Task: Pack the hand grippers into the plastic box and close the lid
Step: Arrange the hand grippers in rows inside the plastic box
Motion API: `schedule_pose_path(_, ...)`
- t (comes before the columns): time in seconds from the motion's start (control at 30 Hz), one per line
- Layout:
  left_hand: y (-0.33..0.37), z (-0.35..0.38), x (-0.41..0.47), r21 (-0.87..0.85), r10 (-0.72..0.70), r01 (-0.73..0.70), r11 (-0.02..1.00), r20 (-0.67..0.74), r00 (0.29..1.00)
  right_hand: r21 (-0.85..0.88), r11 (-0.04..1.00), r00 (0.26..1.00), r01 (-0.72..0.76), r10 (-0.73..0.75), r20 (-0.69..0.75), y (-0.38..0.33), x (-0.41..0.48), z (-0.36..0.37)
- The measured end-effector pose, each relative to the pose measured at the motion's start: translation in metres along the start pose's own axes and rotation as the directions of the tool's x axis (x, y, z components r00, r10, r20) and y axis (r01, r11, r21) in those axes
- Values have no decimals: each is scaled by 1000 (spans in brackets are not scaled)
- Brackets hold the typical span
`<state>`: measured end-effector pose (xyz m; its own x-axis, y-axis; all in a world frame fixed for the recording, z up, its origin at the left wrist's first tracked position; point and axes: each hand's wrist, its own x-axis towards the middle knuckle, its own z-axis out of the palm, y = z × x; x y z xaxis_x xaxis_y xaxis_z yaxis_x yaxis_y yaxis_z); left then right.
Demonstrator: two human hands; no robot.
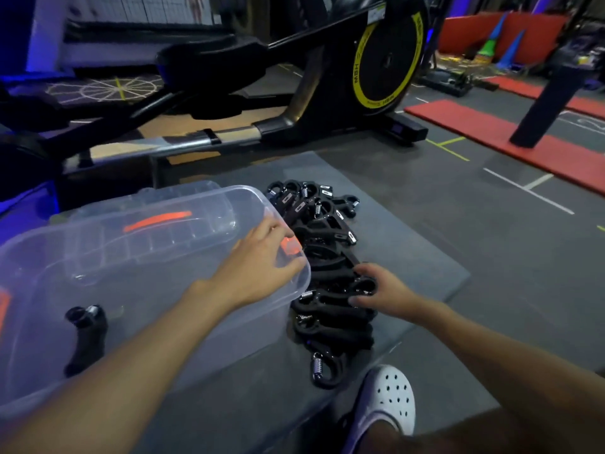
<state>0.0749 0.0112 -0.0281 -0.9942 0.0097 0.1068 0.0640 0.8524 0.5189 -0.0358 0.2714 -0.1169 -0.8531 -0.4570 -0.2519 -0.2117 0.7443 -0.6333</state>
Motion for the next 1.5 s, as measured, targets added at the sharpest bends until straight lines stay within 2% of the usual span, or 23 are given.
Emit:
schedule_pose_path(0.13,-2,2,-6,7,-42,42,999,11,999,-95,995,999,28,-26,18,8,10,15)
schedule_pose_path(0.23,-6,5,-7,0,-58,58,998,-4,998,-182,983,1000,-10,12,9,10,20,21)
schedule_pose_path(0.47,-9,9,-7,-36,-64,63,997,-15,998,104,993,986,-50,65,-151,12,47,27)
schedule_pose_path(0.6,-11,10,-6,-45,-55,54,997,-24,998,173,981,986,-90,112,-124,8,52,29)
schedule_pose_path(0.73,-11,10,-6,-58,-55,54,997,-20,998,239,968,984,-70,107,-143,-2,53,26)
schedule_pose_path(1.03,-8,2,-4,-3,-29,29,1000,-25,999,201,975,944,93,-22,-328,-39,23,-18)
schedule_pose_path(1.17,2,-15,1,-98,-10,-3,995,-130,991,156,970,895,186,-102,-434,-66,-3,-56)
schedule_pose_path(1.3,10,-36,9,-211,-50,-8,977,-269,962,149,939,844,309,-198,-498,-103,-30,-73)
schedule_pose_path(1.5,6,-68,5,-427,-240,66,902,-368,898,138,843,788,521,-412,-457,-158,-59,-53)
